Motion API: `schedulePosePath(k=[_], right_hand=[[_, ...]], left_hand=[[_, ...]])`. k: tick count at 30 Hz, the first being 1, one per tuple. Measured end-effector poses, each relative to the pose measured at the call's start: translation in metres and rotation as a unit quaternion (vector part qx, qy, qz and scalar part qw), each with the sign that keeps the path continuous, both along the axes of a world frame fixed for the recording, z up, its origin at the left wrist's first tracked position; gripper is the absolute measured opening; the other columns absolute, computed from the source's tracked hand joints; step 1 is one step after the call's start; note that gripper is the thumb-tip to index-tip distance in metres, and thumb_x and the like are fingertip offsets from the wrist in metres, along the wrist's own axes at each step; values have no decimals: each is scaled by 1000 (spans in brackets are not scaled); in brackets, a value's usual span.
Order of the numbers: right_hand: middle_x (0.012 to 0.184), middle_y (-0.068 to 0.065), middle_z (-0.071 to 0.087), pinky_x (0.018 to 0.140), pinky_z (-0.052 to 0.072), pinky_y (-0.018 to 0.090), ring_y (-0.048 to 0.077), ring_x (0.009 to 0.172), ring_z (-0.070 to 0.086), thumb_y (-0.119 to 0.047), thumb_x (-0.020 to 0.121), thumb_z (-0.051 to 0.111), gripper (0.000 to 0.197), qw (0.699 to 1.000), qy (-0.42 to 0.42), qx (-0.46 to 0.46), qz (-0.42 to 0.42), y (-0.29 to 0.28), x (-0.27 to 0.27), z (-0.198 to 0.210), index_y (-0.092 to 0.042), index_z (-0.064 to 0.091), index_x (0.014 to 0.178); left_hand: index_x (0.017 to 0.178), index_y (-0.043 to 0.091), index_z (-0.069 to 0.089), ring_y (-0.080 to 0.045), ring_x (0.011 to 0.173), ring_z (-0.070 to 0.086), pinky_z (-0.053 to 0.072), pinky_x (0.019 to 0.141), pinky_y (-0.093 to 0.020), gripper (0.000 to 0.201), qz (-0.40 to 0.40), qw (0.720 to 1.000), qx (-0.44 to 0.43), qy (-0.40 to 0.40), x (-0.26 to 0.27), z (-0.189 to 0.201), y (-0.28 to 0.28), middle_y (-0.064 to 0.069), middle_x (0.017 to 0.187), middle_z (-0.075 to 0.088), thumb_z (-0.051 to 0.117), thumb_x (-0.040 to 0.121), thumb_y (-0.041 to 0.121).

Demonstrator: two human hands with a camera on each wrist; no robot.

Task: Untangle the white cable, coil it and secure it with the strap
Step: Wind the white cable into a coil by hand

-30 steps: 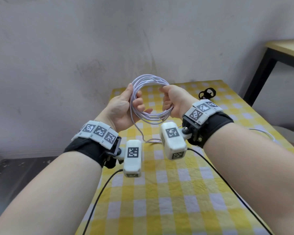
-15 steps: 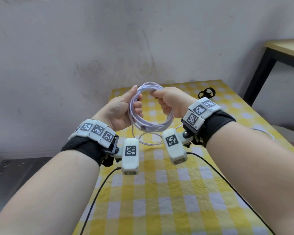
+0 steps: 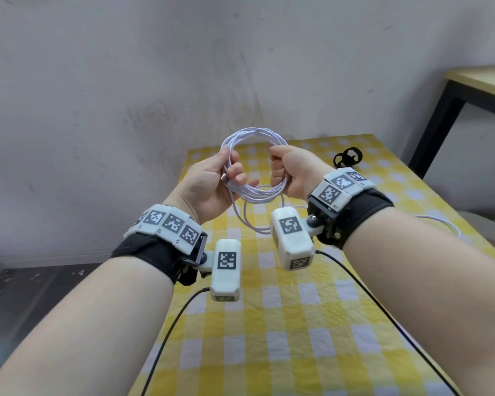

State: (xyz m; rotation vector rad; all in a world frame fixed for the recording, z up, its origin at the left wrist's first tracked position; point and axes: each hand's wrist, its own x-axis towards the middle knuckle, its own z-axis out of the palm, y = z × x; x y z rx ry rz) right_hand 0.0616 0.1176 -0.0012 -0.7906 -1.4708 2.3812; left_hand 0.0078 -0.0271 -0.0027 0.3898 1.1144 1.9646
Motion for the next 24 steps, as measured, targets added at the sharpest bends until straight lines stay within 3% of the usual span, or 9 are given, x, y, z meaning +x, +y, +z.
schedulePosePath(k=[2,4,6,11,14,16,18,21,24], right_hand=[[48,-4,36,39,32,17,9,40,32,-16,96,50,30,1000,-13,11,10,-2,2,-1,-16,44,67],[60,0,48,51,43,22,12,52,44,-19,93,57,20,998,-27,52,33,-4,7,-1,-14,52,74],[74,1,62,64,49,27,15,66,57,-30,88,63,17,989,-46,100,102,-3,11,-2,-14,59,85],[101,-6,68,96,38,38,14,95,61,-51,81,64,36,921,-94,236,295,1,14,-4,-26,62,106],[112,-8,68,102,32,40,12,111,57,-50,84,59,31,860,-120,315,383,-1,17,-3,-33,58,110],[102,-10,71,101,31,38,10,108,58,-41,87,60,23,822,-142,343,432,-2,20,-2,-30,60,107],[84,-10,71,98,38,36,10,94,62,-28,87,65,11,813,-151,355,436,-1,21,-4,-24,66,97],[74,-5,68,87,51,33,14,77,66,-18,86,67,4,851,-131,328,389,5,20,-7,-18,67,82],[70,-2,62,73,52,29,12,62,59,-17,86,67,7,881,-120,299,346,11,20,-6,-16,65,80]], left_hand=[[76,16,47,-9,38,38,53,81,-34,35,19,1000,9,-3,-1,0,1,7,46,34,30,102,32],[75,16,46,-8,35,32,51,59,-25,35,36,999,17,-14,-2,1,2,8,44,31,31,102,33],[74,16,46,-7,33,29,41,45,-17,37,59,997,30,-34,-5,2,2,9,42,28,32,102,35],[70,16,45,-7,30,25,31,37,-16,41,114,988,71,-77,-12,5,1,9,39,24,32,101,39],[70,17,45,-6,29,24,29,36,-16,41,140,981,88,-98,-19,6,-1,9,39,24,33,101,41],[69,17,44,-6,29,23,28,35,-16,41,155,978,95,-106,-23,5,-3,8,38,24,33,101,41],[68,17,45,-6,29,23,28,35,-16,42,164,975,99,-113,-25,5,-6,8,38,24,33,101,41],[68,17,45,-6,28,23,29,34,-16,43,177,972,96,-119,-29,3,-10,9,38,24,33,101,41],[68,17,45,-6,28,23,29,33,-17,43,191,971,80,-117,-33,1,-15,9,38,24,33,101,41]])
